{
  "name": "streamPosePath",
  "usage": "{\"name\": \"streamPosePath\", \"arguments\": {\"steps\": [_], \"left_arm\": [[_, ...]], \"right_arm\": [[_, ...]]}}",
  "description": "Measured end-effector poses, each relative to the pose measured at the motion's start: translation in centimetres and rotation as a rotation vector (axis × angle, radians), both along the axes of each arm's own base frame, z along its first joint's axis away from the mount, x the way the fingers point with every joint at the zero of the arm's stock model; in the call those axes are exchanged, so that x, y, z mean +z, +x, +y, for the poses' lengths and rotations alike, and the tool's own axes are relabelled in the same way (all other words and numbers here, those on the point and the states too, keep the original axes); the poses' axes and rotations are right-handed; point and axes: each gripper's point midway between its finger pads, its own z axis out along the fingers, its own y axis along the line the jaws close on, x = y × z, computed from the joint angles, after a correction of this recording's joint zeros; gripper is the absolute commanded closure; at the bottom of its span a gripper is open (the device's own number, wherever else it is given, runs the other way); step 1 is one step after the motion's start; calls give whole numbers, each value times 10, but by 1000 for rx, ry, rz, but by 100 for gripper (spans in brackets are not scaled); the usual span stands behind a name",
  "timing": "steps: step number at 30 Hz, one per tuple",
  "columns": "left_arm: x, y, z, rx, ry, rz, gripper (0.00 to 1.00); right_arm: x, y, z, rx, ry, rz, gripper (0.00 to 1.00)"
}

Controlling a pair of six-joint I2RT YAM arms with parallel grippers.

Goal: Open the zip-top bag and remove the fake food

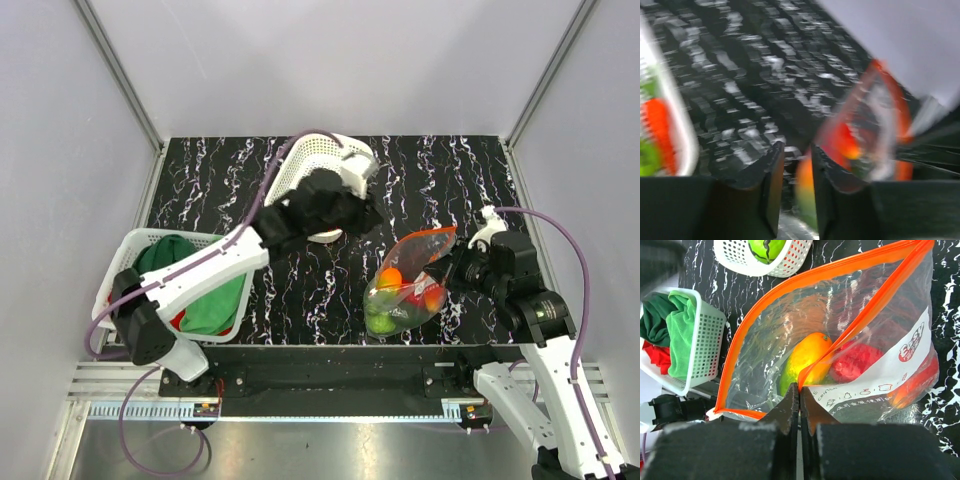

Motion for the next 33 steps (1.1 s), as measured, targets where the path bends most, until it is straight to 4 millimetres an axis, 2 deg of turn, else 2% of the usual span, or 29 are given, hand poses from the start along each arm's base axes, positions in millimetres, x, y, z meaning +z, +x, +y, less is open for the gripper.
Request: {"name": "streamPosePath", "arguments": {"steps": [2, 5, 9, 12, 16, 20, 24, 29, 33], "left_arm": [[10, -33, -32, -85, -25, -20, 78], [1, -61, -63, -141, -1, -19, 80], [-34, -75, -90, -154, 87, 2, 83], [-61, -84, -100, -156, 157, 25, 85], [-86, -91, -102, -141, 237, 54, 82], [-99, -87, -92, -87, 294, 72, 54], [-102, -80, -79, -14, 338, 72, 40], [-113, -85, -67, 42, 402, 79, 40], [-122, -89, -68, 44, 419, 97, 32]], "right_arm": [[1, -1, 1, 5, 3, -1, 100], [4, -2, 1, 6, 4, -3, 100], [13, -5, 0, 7, 3, -19, 100], [15, -7, -2, 7, -2, -31, 100], [15, -11, -3, 8, -6, -32, 100], [14, -12, -4, 8, -9, -31, 100], [13, -13, -4, 8, -12, -25, 100], [12, -13, -4, 8, -13, -20, 100], [12, -12, -5, 5, -17, -18, 100]]}}
